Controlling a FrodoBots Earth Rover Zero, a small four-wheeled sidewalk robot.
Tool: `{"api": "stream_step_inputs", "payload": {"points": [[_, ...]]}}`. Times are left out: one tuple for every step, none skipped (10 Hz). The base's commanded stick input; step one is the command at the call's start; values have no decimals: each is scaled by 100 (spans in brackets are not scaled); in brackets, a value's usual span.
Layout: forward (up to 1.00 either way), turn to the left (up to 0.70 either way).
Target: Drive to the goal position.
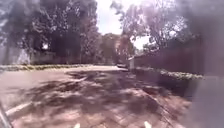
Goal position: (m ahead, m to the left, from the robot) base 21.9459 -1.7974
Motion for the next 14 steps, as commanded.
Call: {"api": "stream_step_inputs", "payload": {"points": [[70, 0], [70, 0], [70, 0], [70, 0], [70, 0], [70, 0], [70, 0], [70, 0], [70, 0], [70, 0], [70, 0], [70, 0], [70, 0], [70, 0]]}}
